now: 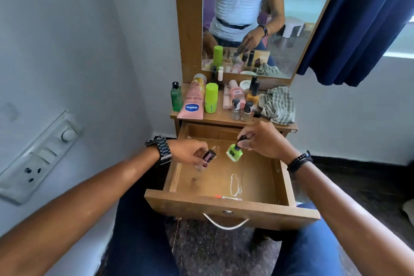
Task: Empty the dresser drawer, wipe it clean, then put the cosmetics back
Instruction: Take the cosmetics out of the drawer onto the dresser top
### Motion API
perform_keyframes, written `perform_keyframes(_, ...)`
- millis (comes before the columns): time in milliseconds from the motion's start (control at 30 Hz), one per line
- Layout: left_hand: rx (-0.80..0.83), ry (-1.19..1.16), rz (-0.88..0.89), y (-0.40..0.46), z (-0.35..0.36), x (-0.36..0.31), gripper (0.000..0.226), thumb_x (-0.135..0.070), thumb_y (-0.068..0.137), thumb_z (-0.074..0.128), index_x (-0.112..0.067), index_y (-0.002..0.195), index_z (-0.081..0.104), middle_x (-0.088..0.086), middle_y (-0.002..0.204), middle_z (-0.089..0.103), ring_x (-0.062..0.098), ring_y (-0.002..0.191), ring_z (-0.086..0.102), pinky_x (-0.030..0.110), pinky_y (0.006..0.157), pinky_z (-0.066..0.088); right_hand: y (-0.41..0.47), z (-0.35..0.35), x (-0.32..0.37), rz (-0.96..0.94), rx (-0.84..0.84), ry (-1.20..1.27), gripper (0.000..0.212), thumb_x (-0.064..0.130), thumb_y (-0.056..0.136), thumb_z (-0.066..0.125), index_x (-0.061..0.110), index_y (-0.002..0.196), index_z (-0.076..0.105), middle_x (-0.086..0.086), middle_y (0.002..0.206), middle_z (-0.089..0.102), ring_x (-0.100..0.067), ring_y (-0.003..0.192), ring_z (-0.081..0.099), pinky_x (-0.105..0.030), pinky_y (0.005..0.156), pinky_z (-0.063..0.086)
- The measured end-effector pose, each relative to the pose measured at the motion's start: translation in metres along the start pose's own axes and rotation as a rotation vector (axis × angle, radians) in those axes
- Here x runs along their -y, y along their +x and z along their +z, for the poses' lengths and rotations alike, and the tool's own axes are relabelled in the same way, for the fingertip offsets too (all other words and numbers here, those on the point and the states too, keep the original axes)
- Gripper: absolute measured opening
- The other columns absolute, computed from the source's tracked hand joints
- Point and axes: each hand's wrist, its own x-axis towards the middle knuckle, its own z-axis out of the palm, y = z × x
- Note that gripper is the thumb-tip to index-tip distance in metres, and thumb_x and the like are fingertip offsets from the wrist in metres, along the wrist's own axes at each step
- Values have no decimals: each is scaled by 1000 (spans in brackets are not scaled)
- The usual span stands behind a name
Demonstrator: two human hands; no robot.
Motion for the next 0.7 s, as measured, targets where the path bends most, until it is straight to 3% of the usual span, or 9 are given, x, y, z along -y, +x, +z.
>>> perform_keyframes(133, -216, -206, 80, -3, -20, -11, 23, -33, 80, 70, -26, 94, 52, -11, 92, 60, 9, 87, 58, 20, 71, 46, 5, -36, 12, -31, -68, -28, 9, 23, 82, 71, 15, 88, 72, 4, 74, 71, -10, 68, 67, -23, 64, 53)
perform_keyframes(200, -329, -268, 96, -4, -35, -20, 26, -30, 79, 70, -23, 97, 53, -8, 96, 62, 10, 92, 60, 19, 76, 49, 12, -53, 16, -60, -126, -29, 11, 25, 81, 72, 16, 87, 73, 2, 75, 72, -13, 69, 68, -32, 67, 56)
perform_keyframes(267, -434, -301, 113, -2, -53, -27, 31, -29, 79, 71, -16, 102, 55, -3, 102, 64, 12, 96, 62, 24, 82, 52, 21, -68, 21, -75, -175, -28, 12, 26, 80, 73, 16, 87, 73, 1, 77, 72, -16, 70, 68, -40, 68, 57)
perform_keyframes(333, -553, -282, 105, 3, -73, -33, 37, -32, 76, 73, -15, 104, 57, 1, 103, 64, 15, 95, 62, 32, 85, 53, 31, -84, 28, -69, -208, -17, 14, 27, 79, 74, 15, 86, 72, -1, 77, 72, -17, 71, 68, -39, 67, 56)
perform_keyframes(533, -782, -321, 116, 21, -133, -50, 34, -23, 77, 74, -13, 106, 60, 3, 104, 66, 17, 89, 61, 28, 77, 48, 71, -111, 48, -51, -334, 12, 9, 22, 81, 73, 13, 80, 70, -4, 74, 71, -18, 67, 65, -26, 62, 49)
perform_keyframes(700, -860, -342, -37, 51, -166, -39, 33, -16, 72, 77, -11, 98, 58, 5, 98, 65, 19, 87, 59, 26, 65, 43, 122, -104, 45, -6, -416, -22, 18, 16, 78, 71, -1, 73, 70, -13, 70, 67, -24, 67, 60, -34, 66, 49)
